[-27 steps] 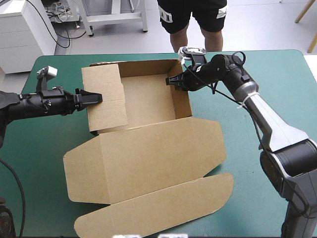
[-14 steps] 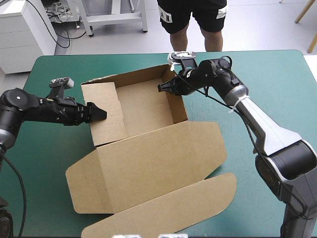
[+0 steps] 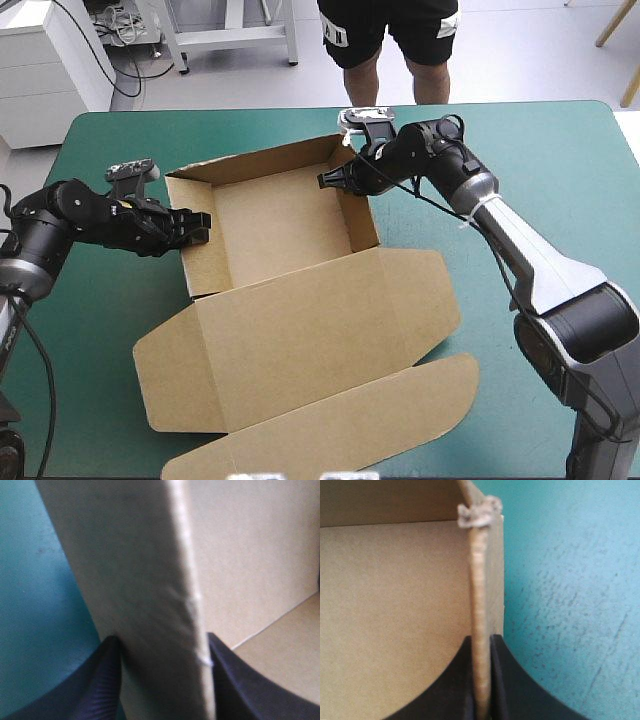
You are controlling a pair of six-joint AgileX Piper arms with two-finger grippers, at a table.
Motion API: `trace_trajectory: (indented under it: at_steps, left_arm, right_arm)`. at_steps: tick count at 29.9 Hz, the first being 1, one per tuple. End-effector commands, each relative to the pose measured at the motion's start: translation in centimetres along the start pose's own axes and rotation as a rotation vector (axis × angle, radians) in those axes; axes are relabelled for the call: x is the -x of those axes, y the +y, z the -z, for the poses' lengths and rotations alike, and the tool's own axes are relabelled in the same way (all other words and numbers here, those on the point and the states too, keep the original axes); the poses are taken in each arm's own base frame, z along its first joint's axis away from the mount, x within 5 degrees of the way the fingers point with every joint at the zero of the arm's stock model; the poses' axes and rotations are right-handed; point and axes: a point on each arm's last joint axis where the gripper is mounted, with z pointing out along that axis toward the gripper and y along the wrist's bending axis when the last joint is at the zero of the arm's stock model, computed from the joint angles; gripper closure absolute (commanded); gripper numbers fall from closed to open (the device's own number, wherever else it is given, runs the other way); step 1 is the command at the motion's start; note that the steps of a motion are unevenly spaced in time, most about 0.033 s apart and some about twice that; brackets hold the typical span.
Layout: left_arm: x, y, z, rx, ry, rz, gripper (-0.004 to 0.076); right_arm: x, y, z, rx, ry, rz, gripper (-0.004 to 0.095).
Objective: Fold the box
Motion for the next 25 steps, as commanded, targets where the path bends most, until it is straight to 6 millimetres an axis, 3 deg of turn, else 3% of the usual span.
trace_trajectory:
  at_steps: [1,6,17,25]
  left_arm:
    - [0.6,-1.3,1.3,-0.023,-0.087,0.027,0.0532]
    - [0.5,-1.0,1.3,0.013,-0.079,0.069,0.0731]
    - [0.6,-0.1,1.5,0.114,-0.084,0.074,0.0731]
    - [2.7,-1.2,1.3,0.174,-0.044,-0.026,0.0731]
  right_arm:
    - [1.5,2.1,3.5,0.111,-0.127,-0.067,0.0923]
    - [1.5,2.1,3.5,0.111,-0.127,-0.07,0.0923]
    - [0.9,1.2,3.4,0.002,-0.068,-0.039,0.0923]
    - [0.1,0.0,3.4,-0.13,0.029,-0.005,0.0924]
